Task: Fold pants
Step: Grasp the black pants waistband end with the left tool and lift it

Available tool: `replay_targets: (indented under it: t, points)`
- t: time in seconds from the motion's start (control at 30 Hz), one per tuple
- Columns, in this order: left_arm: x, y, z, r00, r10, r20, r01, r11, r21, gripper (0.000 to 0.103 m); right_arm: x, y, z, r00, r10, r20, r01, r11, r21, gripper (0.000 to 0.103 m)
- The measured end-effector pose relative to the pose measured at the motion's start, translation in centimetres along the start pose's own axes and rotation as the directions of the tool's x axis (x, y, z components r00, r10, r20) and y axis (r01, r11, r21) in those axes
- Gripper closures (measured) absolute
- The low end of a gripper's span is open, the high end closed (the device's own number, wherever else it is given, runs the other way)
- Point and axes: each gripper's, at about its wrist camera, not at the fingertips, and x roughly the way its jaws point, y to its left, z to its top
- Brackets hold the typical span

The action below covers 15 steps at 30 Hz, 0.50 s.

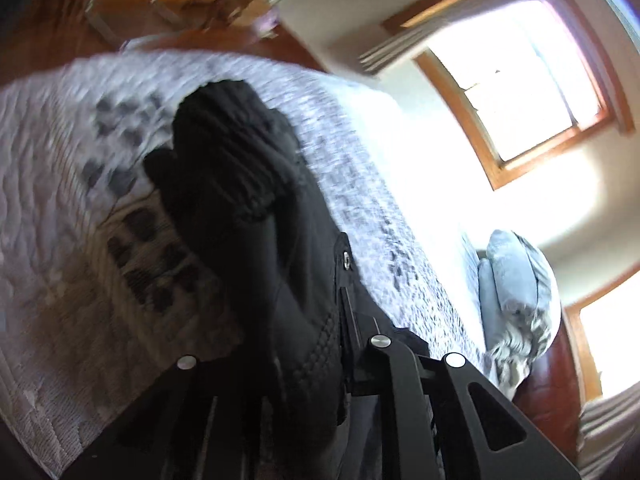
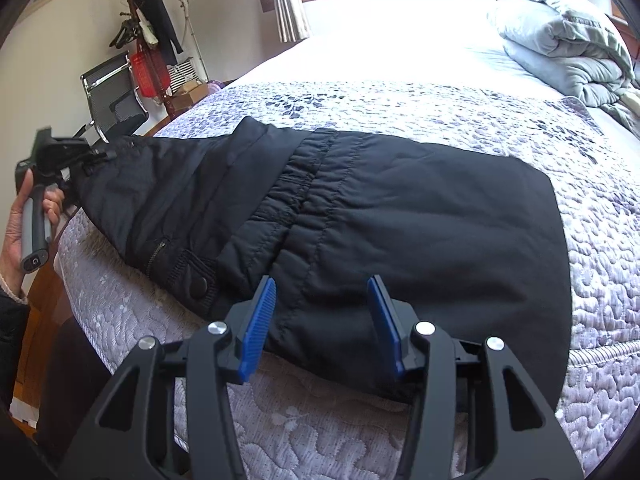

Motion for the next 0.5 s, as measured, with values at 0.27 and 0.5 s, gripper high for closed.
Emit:
replay_targets:
  t: [0.27,0.5]
  points:
    - [-1.4,-11.3,-4.3,0.997,-0.075,0.028,0.058,0.915,0.399,0.084,-1.3,-2.1,-0.1,0.999,-0.018,0.041,0.016,0.998,0.064,0.054]
    - [-1.2,-15.5,-11.8,0.994,-0.083,-0.068,0.107,0.774,0.624,0.076,-2.3,-4.6,-0.4,0.997,-0.038,0.067,0.029,0.991,0.13,0.053]
